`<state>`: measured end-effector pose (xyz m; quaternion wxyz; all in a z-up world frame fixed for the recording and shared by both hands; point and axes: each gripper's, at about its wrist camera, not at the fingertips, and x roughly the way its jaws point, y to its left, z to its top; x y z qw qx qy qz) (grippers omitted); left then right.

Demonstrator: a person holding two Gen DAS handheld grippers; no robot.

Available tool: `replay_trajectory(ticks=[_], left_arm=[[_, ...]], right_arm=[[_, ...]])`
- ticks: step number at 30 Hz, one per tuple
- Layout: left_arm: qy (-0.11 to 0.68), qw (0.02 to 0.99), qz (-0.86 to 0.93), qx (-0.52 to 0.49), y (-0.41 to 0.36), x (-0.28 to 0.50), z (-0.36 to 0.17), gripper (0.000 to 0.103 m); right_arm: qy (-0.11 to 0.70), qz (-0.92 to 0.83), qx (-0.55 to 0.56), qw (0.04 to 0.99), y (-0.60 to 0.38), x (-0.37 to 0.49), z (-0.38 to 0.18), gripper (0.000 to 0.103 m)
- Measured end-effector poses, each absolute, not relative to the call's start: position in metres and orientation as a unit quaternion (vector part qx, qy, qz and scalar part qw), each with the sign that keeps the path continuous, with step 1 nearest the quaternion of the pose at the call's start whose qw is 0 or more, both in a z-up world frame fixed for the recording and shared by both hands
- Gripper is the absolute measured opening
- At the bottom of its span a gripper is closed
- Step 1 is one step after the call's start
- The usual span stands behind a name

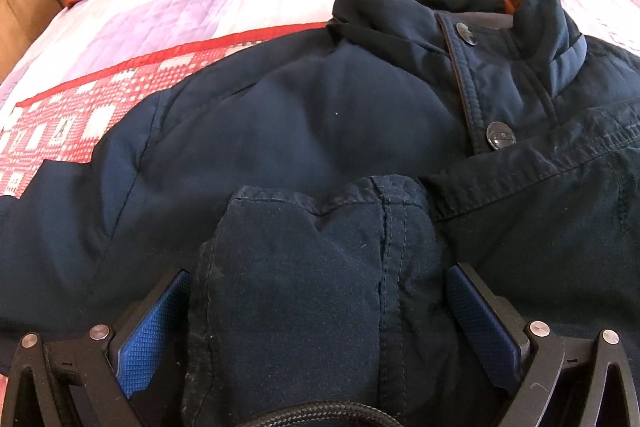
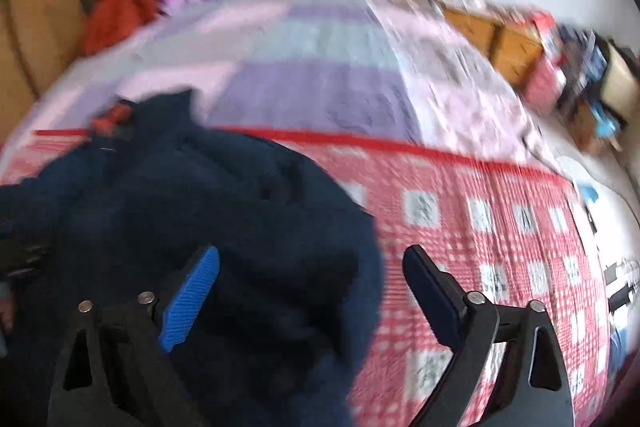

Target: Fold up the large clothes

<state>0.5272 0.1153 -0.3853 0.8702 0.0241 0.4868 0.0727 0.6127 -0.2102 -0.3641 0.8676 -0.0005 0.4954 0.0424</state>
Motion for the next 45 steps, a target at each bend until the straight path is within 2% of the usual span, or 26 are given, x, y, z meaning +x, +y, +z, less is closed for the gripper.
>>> replay_trajectory(ticks=[2,6,8,12,14,16,17,21,24,27,31,35,37,38,40,41,42,44,45], left_arm=[[0.486,0.871,0.069,0.029,0.114,0.528,-0.386,0.103],[0.486,0.871,0.069,0.028,0.115,0.527,-0.387,0.103],[0.484,0.871,0.077,0.032,0.112,0.526,-0.38,0.103],[0.44,0.895,0.059,0.053,0.087,0.514,-0.355,0.103],[0.428,0.898,0.048,0.09,0.069,0.512,-0.354,0.103],[0.449,0.883,0.053,0.122,0.066,0.515,-0.372,0.103],[0.452,0.885,0.043,0.105,0.075,0.514,-0.377,0.103],[0.472,0.879,0.043,0.042,0.112,0.515,-0.382,0.103],[0.477,0.877,0.048,0.044,0.11,0.517,-0.38,0.103],[0.468,0.88,0.063,0.056,0.097,0.515,-0.367,0.103],[0.408,0.91,0.022,0.067,0.062,0.508,-0.335,0.103],[0.433,0.897,0.004,0.093,0.032,0.538,-0.345,0.103],[0.462,0.881,0.027,0.095,0.04,0.555,-0.361,0.103],[0.479,0.873,0.036,0.082,0.052,0.562,-0.37,0.103],[0.488,0.872,0.035,0.034,0.077,0.562,-0.375,0.103],[0.487,0.872,0.045,0.015,0.093,0.561,-0.375,0.103],[0.483,0.874,0.053,0.016,0.1,0.558,-0.374,0.103],[0.482,0.873,0.07,0.029,0.109,0.553,-0.376,0.103],[0.486,0.871,0.074,0.023,0.115,0.553,-0.378,0.103]], right_arm=[[0.516,0.055,0.061,0.852,-0.233,0.618,-0.38,0.1],[0.487,0.037,0.033,0.872,-0.223,0.602,-0.363,0.098],[0.453,0.042,0.012,0.89,-0.204,0.577,-0.343,0.094],[0.399,0.138,-0.066,0.904,-0.126,0.52,-0.325,0.094],[0.412,0.173,-0.096,0.889,-0.095,0.504,-0.337,0.094],[0.429,0.169,-0.138,0.876,-0.084,0.496,-0.357,0.093],[0.431,0.158,-0.146,0.876,-0.093,0.496,-0.366,0.089],[0.452,0.078,-0.061,0.886,-0.183,0.508,-0.374,0.09],[0.487,0.047,0.011,0.872,-0.238,0.517,-0.378,0.09],[0.455,0.034,-0.049,0.889,-0.219,0.515,-0.357,0.087],[0.385,0.096,-0.078,0.914,-0.161,0.523,-0.321,0.087],[0.435,0.148,-0.047,0.887,-0.102,0.58,-0.341,0.087],[0.459,0.133,-0.077,0.875,-0.089,0.599,-0.36,0.087],[0.469,0.121,-0.09,0.87,-0.095,0.607,-0.369,0.084],[0.488,0.114,-0.052,0.864,-0.125,0.62,-0.381,0.061],[0.489,0.106,-0.036,0.865,-0.138,0.624,-0.382,0.023],[0.492,0.094,-0.015,0.865,-0.158,0.628,-0.384,0.0],[0.499,0.129,0.047,0.856,-0.184,0.622,-0.391,0.0],[0.501,0.136,0.045,0.854,-0.188,0.62,-0.392,0.0]])
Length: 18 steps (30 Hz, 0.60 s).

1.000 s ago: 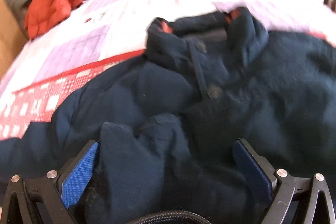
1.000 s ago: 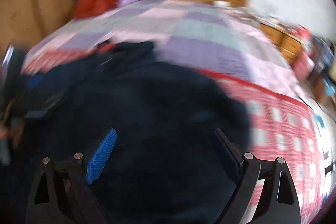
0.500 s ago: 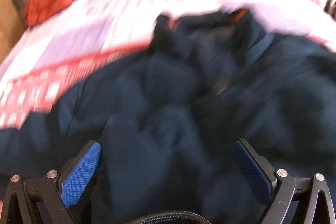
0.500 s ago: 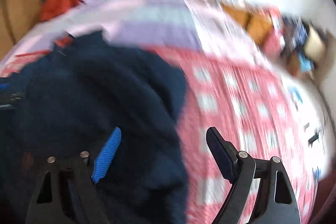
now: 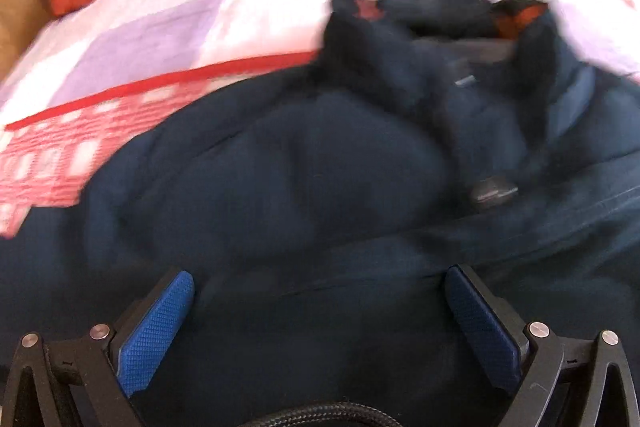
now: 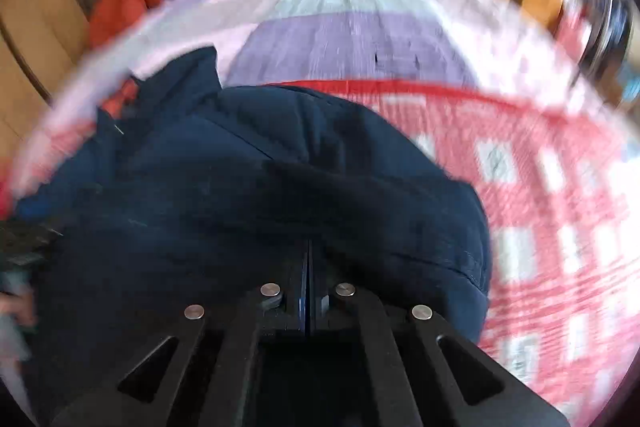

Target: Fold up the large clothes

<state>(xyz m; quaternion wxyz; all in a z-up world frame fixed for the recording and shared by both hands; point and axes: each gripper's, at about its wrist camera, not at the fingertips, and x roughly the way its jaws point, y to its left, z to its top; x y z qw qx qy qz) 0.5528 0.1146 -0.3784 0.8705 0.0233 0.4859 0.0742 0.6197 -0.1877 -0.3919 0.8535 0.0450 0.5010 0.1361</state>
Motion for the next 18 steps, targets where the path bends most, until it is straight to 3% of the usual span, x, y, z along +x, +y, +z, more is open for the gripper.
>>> replay_trajectory(ticks=[4,7,9,11,18], left_arm=[[0.496,0.863,0.081,-0.045,0.137,0.54,-0.379,0.103],[0.483,0.872,0.081,0.0,0.124,0.525,-0.372,0.103],[0.474,0.877,0.073,0.023,0.12,0.515,-0.367,0.103],[0.47,0.879,0.067,0.039,0.117,0.502,-0.366,0.103],[0.476,0.877,0.067,0.01,0.146,0.488,-0.363,0.103]], right_arm=[[0.488,0.115,-0.041,0.864,-0.159,0.607,-0.386,0.001],[0.475,0.092,-0.091,0.87,-0.136,0.588,-0.377,0.02],[0.456,0.086,-0.132,0.876,-0.116,0.573,-0.373,0.058],[0.441,0.089,-0.163,0.878,-0.106,0.556,-0.372,0.079],[0.445,0.058,-0.108,0.887,-0.165,0.531,-0.368,0.079]])
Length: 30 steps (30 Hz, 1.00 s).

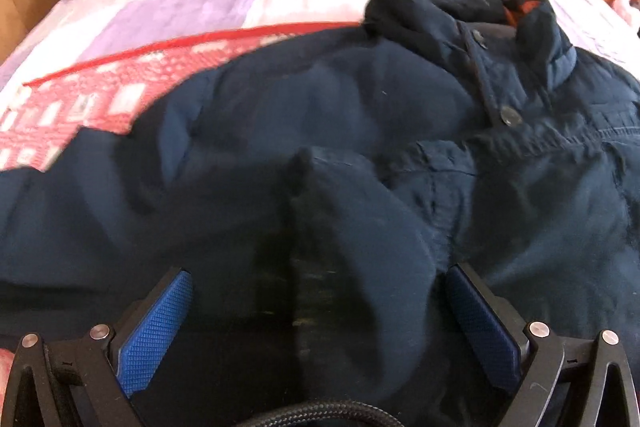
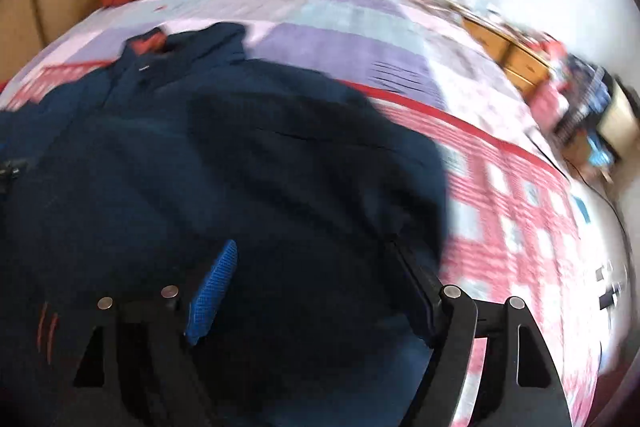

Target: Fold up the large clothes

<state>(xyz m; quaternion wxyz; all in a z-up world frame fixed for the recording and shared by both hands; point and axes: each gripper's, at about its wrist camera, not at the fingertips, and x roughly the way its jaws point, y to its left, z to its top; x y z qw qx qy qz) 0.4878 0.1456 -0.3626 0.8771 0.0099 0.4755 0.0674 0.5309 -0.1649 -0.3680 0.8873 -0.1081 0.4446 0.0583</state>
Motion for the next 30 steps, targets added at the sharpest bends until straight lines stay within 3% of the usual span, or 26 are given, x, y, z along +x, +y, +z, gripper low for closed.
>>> replay_trajectory(ticks=[3,9,16,28,30], left_arm=[[0.463,0.882,0.075,0.035,0.141,0.483,-0.355,0.103],[0.466,0.882,0.068,0.031,0.149,0.459,-0.358,0.103],[0.442,0.894,0.056,0.044,0.177,0.428,-0.343,0.103],[0.415,0.904,0.093,-0.052,0.264,0.396,-0.326,0.103],[0.421,0.897,0.121,-0.055,0.294,0.394,-0.332,0.103]], right_arm=[[0.446,0.012,-0.127,0.886,-0.162,0.523,-0.36,0.08],[0.441,0.12,-0.164,0.874,-0.098,0.499,-0.365,0.08],[0.459,0.049,-0.119,0.879,-0.128,0.497,-0.358,0.081],[0.424,0.147,-0.1,0.888,0.067,0.518,-0.364,0.082],[0.441,0.138,-0.113,0.879,0.084,0.522,-0.383,0.088]])
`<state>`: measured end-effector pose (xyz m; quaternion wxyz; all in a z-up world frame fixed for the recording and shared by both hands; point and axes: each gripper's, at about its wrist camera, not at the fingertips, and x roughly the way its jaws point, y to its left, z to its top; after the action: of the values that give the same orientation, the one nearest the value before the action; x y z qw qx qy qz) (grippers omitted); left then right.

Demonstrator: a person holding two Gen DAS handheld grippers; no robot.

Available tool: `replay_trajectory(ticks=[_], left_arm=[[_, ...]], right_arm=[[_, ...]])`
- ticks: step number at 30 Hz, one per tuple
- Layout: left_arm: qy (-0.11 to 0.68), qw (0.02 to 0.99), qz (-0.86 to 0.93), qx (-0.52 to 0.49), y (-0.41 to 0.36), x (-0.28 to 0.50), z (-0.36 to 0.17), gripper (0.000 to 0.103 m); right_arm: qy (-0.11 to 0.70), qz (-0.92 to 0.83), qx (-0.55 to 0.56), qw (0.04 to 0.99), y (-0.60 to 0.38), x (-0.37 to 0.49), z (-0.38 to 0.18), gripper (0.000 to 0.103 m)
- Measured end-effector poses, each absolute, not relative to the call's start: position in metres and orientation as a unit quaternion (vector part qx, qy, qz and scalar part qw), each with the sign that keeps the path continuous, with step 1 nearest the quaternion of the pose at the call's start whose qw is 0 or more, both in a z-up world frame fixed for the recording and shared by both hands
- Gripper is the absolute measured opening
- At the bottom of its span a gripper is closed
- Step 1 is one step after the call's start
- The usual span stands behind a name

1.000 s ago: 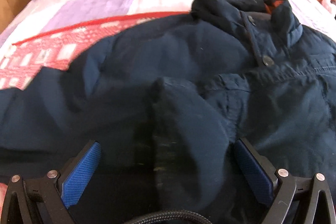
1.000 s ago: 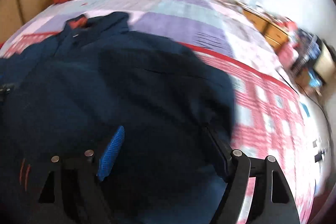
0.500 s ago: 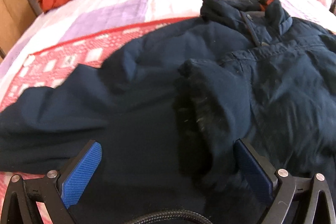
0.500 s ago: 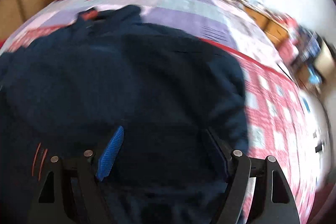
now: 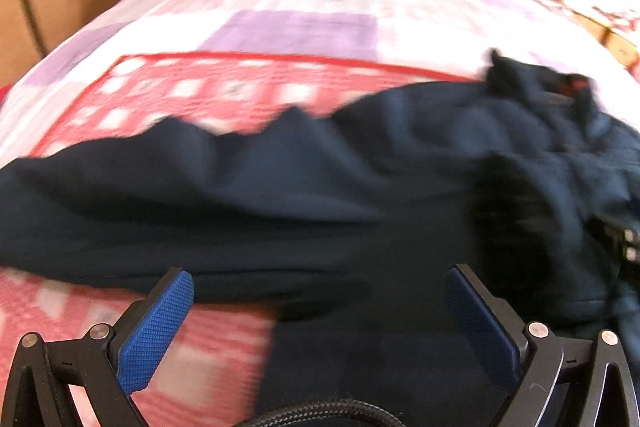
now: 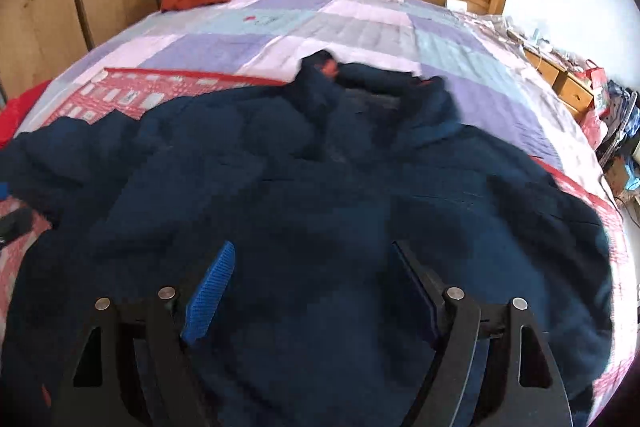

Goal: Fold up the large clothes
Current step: 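Grasp the other sleeve cuff with the left gripper and lift it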

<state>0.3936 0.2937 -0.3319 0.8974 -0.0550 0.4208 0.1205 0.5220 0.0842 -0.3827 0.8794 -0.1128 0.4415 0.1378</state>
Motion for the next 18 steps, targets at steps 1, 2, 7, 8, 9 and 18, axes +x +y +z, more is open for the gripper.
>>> replay_trajectory(ticks=[1,2,7,8,9,18], left_arm=[[0.423,0.895,0.13,-0.058,0.305,0.393,-0.334,0.103],[0.427,0.89,0.146,-0.067,0.327,0.392,-0.337,0.103],[0.428,0.874,0.206,-0.099,0.406,0.394,-0.346,0.103],[0.428,0.871,0.215,-0.109,0.424,0.399,-0.349,0.103],[0.427,0.87,0.219,-0.114,0.433,0.402,-0.351,0.103],[0.47,0.817,0.299,-0.148,0.541,0.411,-0.402,0.103]], right_arm=[[0.445,0.123,-0.119,0.879,0.089,0.521,-0.394,0.088],[0.433,0.116,-0.114,0.887,0.089,0.514,-0.4,0.088],[0.415,0.128,-0.077,0.897,0.076,0.509,-0.406,0.09],[0.414,0.126,-0.082,0.898,0.077,0.511,-0.407,0.09],[0.412,0.122,-0.088,0.899,0.079,0.51,-0.407,0.09],[0.409,0.113,-0.099,0.9,0.081,0.511,-0.411,0.091]])
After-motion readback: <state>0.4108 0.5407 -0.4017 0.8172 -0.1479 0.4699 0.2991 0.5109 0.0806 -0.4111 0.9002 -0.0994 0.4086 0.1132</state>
